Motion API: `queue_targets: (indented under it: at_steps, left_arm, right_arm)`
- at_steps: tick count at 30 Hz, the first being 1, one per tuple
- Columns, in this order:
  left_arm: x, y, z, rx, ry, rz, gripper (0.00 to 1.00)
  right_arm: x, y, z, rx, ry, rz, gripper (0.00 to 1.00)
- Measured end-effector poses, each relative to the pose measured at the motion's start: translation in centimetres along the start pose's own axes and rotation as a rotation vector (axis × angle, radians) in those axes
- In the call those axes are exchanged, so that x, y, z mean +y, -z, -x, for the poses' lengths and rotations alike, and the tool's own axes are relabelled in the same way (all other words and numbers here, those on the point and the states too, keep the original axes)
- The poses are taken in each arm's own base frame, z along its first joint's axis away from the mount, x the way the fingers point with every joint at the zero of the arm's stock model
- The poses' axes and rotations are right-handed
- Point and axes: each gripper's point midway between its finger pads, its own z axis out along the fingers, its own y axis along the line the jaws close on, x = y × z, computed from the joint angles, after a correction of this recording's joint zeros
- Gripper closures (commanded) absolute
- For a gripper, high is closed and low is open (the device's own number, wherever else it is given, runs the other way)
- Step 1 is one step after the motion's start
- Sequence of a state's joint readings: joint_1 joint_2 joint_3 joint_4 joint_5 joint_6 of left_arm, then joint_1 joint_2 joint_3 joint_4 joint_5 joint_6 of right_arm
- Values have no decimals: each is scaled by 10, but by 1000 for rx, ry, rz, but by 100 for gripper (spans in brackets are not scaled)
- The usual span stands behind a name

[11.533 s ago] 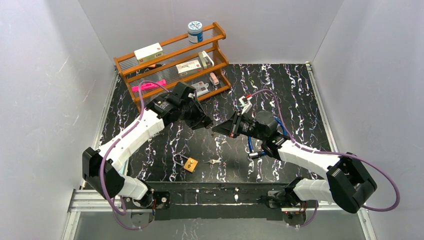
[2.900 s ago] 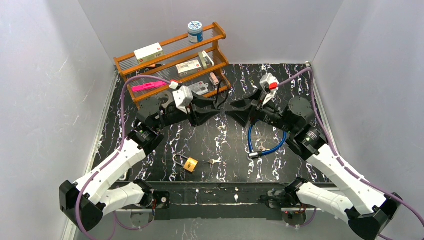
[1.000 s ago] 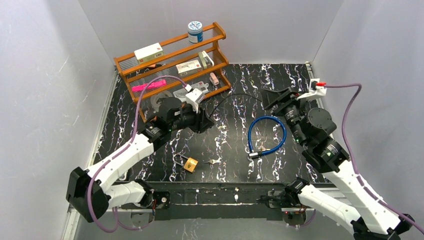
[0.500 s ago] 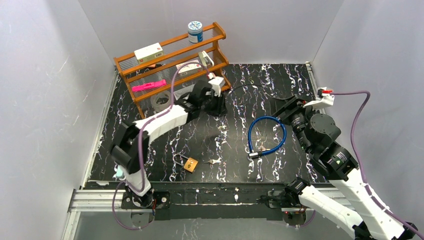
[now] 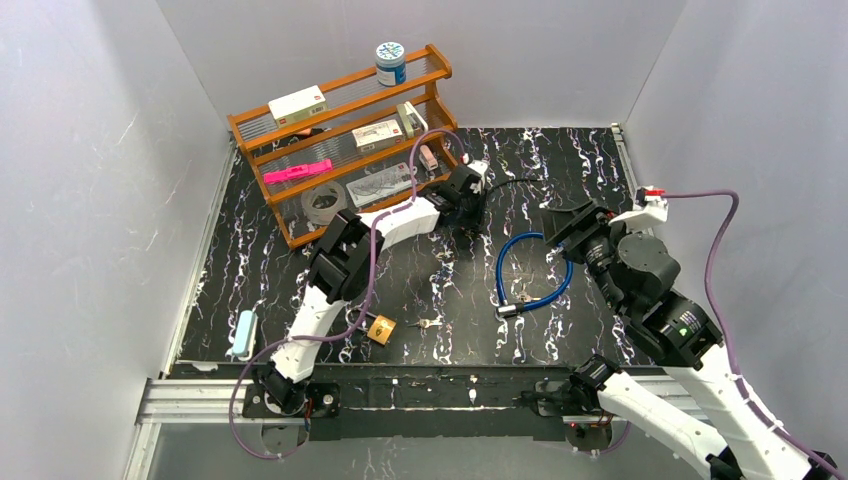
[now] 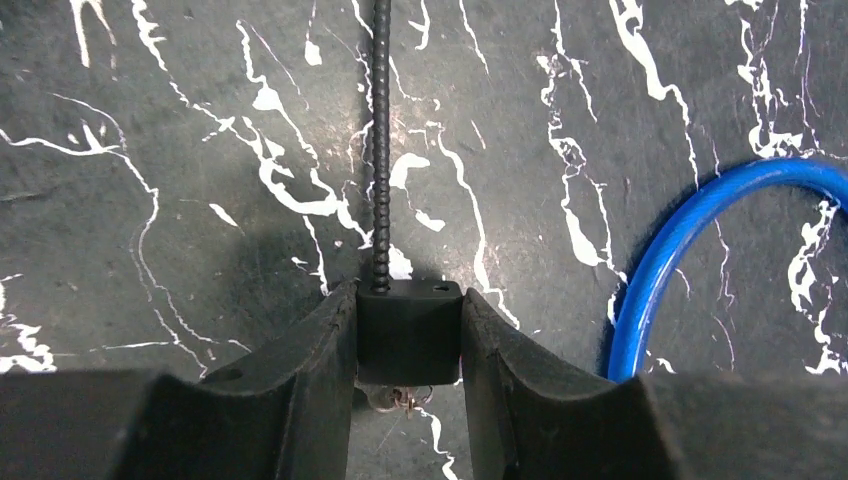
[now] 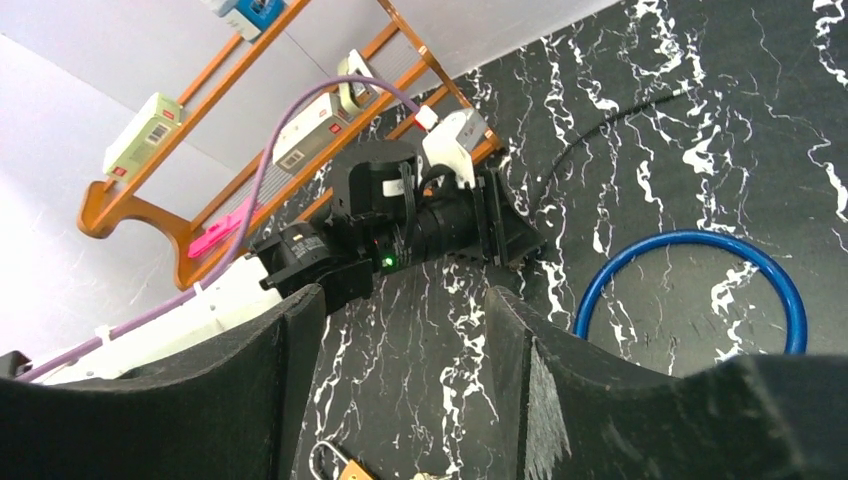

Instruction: Unlock with the key

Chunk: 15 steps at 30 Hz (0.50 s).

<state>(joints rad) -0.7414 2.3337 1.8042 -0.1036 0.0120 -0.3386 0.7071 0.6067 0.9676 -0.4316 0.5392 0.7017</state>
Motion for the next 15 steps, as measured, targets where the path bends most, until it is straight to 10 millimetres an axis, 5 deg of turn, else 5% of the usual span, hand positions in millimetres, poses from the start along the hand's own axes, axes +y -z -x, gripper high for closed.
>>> queue_targets:
  at_steps: [8,9,12,15]
  left_arm:
    - [9,4,2,8,1,84,39]
    - [10,8,3,9,-6,87,25]
    - [10,34,14,-13,-22,97,6]
    - [8,86,33,-78,-27,104,2]
  right_arm:
    - [-17,-4,-23,95,10,-101,31]
    - [-21,-5,-28,115,13,-120,31]
    - [-31,-7,-45,176,23,-173,31]
    - [-35,-9,-59,226,26,-199,31]
